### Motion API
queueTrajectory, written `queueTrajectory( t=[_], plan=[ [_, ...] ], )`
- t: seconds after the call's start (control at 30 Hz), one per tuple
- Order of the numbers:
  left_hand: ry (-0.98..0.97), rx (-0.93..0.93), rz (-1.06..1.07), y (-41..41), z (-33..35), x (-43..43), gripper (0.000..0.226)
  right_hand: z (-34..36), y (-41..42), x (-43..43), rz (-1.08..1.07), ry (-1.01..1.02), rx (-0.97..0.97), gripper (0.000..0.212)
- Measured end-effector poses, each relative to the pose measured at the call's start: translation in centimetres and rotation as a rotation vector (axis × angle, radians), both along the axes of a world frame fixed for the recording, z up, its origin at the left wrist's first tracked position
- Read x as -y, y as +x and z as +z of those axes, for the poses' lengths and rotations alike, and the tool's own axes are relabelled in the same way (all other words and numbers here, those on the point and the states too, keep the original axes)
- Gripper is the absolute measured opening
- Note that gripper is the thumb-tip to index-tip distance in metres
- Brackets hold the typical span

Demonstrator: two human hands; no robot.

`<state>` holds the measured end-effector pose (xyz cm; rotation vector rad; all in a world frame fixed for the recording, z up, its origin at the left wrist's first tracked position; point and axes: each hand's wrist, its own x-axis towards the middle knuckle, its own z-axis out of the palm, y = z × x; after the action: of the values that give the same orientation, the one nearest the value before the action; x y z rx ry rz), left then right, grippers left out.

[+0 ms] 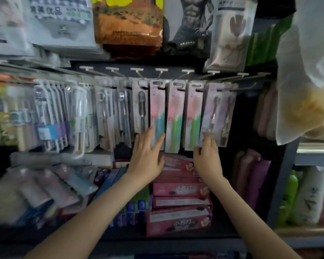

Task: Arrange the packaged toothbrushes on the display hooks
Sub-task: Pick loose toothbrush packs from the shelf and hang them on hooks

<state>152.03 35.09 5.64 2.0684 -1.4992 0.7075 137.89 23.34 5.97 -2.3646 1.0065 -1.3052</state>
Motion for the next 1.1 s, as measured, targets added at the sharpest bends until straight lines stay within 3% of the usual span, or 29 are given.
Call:
queueTrajectory(
  t=[0.27,0.43,0.53,0.7,0.87,1.1],
  plan=[
    [0.065,-0.125,0.126,4.3,-6.0,-11.4,0.059,-6.8,8.6,-12.1,0.416,0.147,-0.225,0.046],
    [-0.007,-0.258,0.227,6.6,-8.2,-19.3,0.052,-7.5,14.8,-17.9,0.512,0.297,-0.357,0.057],
    [-0.045,-0.372,0.302,8.1,-9.8,-23.0,0.040,-7.9,17.5,-19.3,0.473,0.404,-0.410,0.070],
    [-0.096,-0.605,0.316,9.5,-10.9,-26.9,0.039,-7.7,20.5,-19.4,0.383,0.526,-0.476,0.076],
    [-0.131,-0.698,0.285,10.4,-10.5,-28.7,0.035,-7.3,22.3,-20.0,0.321,0.352,-0.531,0.045],
    [-0.334,-1.057,0.174,10.1,-8.8,-28.2,0.024,-6.7,18.4,-21.4,0.287,0.280,-0.241,0.039]
  ],
)
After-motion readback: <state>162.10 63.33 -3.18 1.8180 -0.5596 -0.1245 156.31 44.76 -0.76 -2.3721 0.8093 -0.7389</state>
